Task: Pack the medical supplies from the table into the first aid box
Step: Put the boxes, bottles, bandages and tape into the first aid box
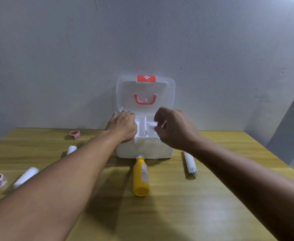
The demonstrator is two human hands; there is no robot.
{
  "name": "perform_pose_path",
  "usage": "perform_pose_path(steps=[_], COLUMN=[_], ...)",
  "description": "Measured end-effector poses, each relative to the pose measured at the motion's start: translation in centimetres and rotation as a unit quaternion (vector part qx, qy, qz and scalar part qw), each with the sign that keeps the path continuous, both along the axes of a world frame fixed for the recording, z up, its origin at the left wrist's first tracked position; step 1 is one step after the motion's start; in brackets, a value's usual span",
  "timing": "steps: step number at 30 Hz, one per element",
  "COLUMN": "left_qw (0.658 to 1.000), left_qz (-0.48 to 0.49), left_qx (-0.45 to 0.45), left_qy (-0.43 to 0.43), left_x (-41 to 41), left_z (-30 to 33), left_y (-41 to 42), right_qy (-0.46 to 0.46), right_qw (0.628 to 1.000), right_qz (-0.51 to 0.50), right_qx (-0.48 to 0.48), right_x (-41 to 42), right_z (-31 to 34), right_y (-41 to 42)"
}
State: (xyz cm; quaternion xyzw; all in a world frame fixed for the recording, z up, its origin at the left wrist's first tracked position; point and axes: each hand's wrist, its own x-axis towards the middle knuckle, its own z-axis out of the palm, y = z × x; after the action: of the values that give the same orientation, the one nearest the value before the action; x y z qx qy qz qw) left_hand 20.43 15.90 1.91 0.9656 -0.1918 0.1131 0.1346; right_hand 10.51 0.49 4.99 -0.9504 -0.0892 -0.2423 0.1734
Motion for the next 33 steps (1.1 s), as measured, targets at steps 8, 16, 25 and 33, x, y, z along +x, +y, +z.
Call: perform_pose_path(steps=[8,16,25,33], left_qw=[0.991,0.99,0.992,0.99], left_qz=[-0.006,0.001,-0.02,-0.011], left_qx=[-0.106,-0.111,-0.085,-0.067], left_qy=[0.077,0.083,0.094,0.125], left_x=[-0.6,-0.8,-0.4,-0.1], left_z=[0.0,0.0,0.6,-0.6], left_y=[-1.0,-0.9,-2.1,-2.1], right_qy=[0.341,0.407,0.237,0.173], right_qw=[0.931,0.889,0.937,0.971], right_qz=[-0.048,-0.062,-0.021,-0.091], right_qx=[0.12,0.198,0.257,0.135], right_x=[-2.8,-3.6,-3.2,3.2], right_z=[-4.5,-3.1,5.7,4.2], right_y=[4.7,1.7,-4.4,-4.2])
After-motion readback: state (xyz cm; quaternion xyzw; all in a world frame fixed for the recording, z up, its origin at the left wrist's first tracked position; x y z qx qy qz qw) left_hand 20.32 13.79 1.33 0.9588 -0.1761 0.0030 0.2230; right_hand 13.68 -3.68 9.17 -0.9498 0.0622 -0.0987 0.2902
